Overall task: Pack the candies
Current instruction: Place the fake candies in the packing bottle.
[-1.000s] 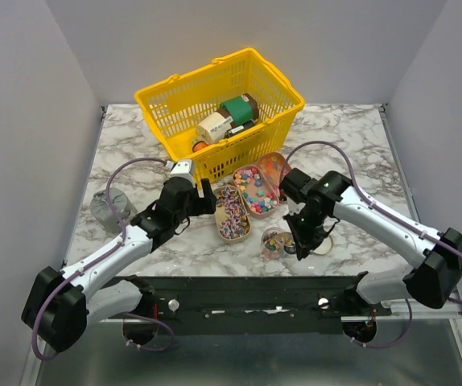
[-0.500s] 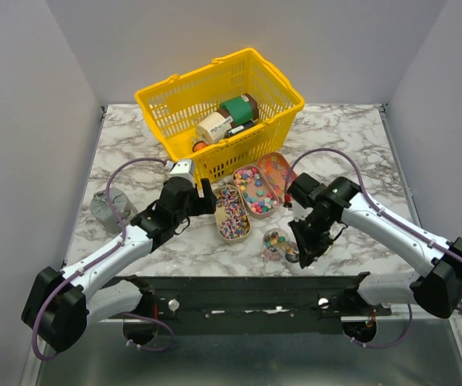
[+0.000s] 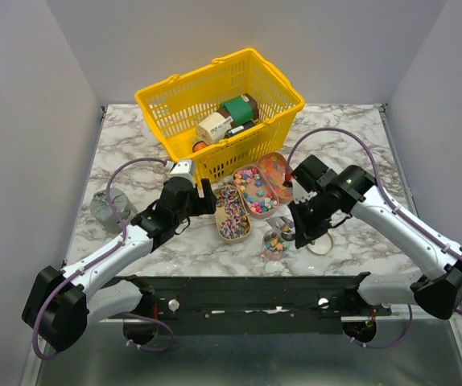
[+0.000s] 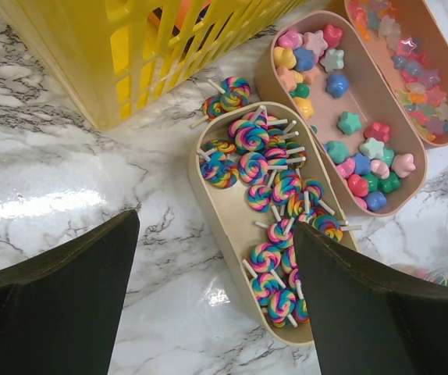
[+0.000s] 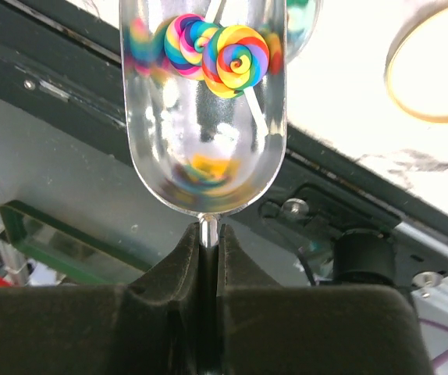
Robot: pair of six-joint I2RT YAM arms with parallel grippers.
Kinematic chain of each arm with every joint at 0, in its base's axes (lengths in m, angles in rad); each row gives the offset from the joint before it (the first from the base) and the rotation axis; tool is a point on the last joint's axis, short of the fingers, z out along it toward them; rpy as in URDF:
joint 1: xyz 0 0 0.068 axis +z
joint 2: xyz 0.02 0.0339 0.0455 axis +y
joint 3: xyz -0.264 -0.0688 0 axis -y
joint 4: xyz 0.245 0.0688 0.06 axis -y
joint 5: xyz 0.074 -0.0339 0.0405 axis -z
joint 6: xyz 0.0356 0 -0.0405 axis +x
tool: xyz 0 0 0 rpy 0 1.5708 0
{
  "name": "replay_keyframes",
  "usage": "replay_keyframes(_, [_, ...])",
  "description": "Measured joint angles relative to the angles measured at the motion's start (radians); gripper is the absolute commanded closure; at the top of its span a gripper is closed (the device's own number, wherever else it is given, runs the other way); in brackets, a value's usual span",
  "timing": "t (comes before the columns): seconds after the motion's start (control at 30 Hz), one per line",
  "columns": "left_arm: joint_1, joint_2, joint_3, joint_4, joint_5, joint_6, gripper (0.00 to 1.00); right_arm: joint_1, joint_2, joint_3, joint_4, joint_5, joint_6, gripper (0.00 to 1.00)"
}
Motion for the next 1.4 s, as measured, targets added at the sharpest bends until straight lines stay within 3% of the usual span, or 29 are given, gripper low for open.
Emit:
replay_keyframes(0.33, [0.001, 0.0, 0.003, -0.001, 0.034, -0.019, 0.03, 0.025, -0.035, 0.086, 0.021, 0.137, -0.072, 0.99])
replay_keyframes(0.67, [0.001, -0.006, 0.072, -0.005, 0.098, -0.037, 0.01, 0.163, -0.041, -0.01, 0.328, 0.315, -0.192, 0.99])
replay_keyframes(1.0, [0.001, 0.026, 0.105, 0.063, 0.212, -0.085, 0.01, 0.187, -0.002, -0.031, 0.511, 0.314, -0.3, 0.99])
replay_keyframes(1.27, [0.006, 0.027, 0.092, 0.076, 0.237, -0.114, 0.02, 0.187, -0.003, -0.063, 0.542, 0.326, -0.256, 0.99])
replay_keyframes(1.4, [0.006, 0.014, 0.101, 0.062, 0.235, -0.112, 0.02, 0.192, 0.013, -0.043, 0.473, 0.307, -0.16, 0.99])
